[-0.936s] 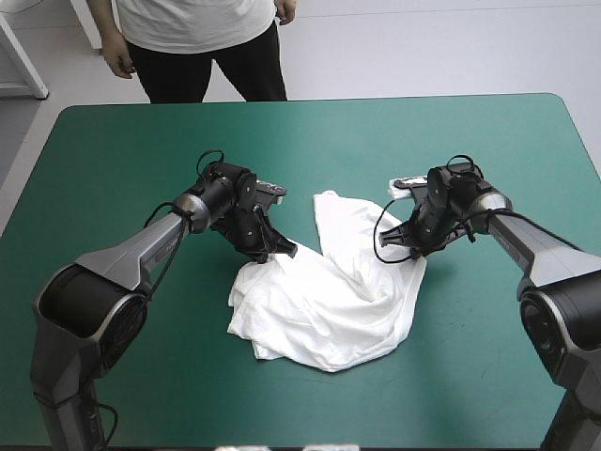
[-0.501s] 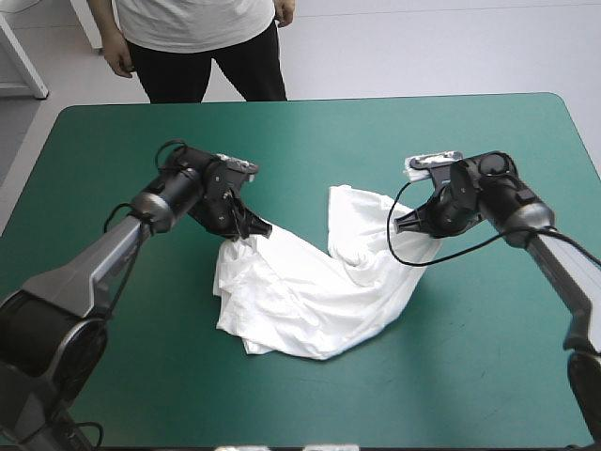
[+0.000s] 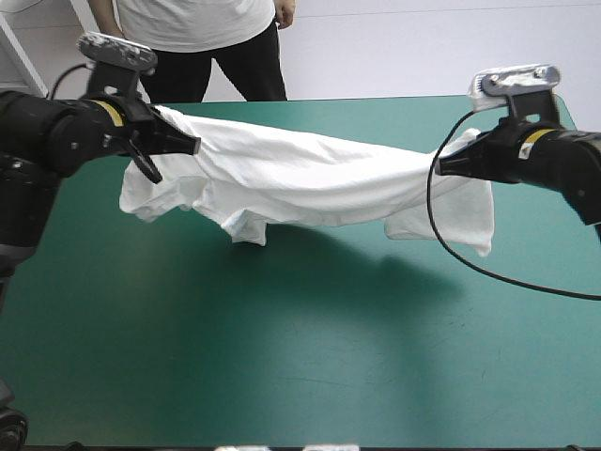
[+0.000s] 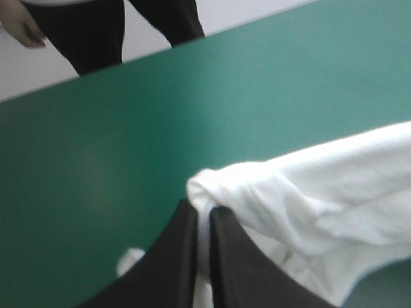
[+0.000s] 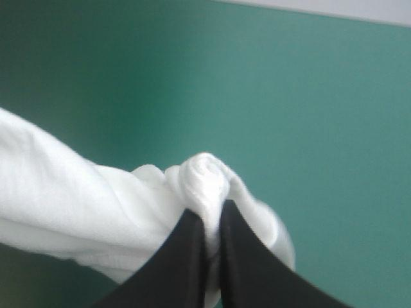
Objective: Fold the cloth
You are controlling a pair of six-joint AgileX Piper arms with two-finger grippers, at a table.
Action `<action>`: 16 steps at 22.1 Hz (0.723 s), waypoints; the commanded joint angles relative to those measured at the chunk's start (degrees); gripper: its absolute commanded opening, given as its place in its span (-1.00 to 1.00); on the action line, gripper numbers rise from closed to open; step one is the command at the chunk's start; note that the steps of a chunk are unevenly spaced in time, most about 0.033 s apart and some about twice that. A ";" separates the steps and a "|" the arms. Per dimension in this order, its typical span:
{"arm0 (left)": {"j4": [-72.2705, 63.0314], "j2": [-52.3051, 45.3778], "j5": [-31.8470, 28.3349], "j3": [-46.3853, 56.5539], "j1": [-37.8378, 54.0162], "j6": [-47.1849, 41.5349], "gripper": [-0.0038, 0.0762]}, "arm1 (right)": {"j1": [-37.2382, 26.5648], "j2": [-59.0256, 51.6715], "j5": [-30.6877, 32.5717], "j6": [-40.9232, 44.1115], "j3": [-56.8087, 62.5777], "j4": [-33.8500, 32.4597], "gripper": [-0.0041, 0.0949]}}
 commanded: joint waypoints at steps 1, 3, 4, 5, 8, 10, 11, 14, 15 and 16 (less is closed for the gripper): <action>1.26 -3.50 -2.34 -10.89 0.09 1.09 -0.93 | 0.01 -2.94 -1.34 -0.61 -10.76 -1.12 -0.95; 0.60 -4.18 -2.58 -16.84 0.09 1.77 -0.93 | 0.01 -2.94 0.15 -2.03 -17.69 -0.74 -0.95; -0.39 -4.41 -2.66 -20.00 0.09 1.77 -0.93 | 0.01 -2.94 0.54 -3.10 -21.51 -0.39 -0.95; -2.16 -4.65 -2.96 -22.19 0.09 3.16 -0.93 | 0.01 -2.94 0.67 -3.55 -24.31 0.10 -0.95; -10.59 -5.35 -6.01 -28.91 0.09 7.24 -0.93 | 0.01 -2.94 1.33 -3.88 -32.72 0.60 -0.95; -14.27 -5.35 -7.42 -32.75 0.09 9.15 -0.93 | 0.01 -2.94 1.41 -4.74 -36.78 1.81 -0.95; -14.97 -5.35 -7.56 -33.97 0.09 9.15 -0.93 | 0.01 -2.94 1.41 -5.16 -37.60 2.22 -0.95; -15.27 -5.35 -6.57 -36.05 0.09 9.15 -0.93 | 0.01 -2.94 1.83 -5.16 -38.94 2.49 -0.95; -15.27 -5.35 -5.65 -36.33 0.09 9.15 -0.93 | 0.01 -3.17 2.45 -5.16 -38.84 2.49 -0.95; -15.27 -5.35 -4.41 -36.30 0.09 9.15 -0.93 | 0.01 -3.17 3.24 -5.16 -38.84 2.49 -0.95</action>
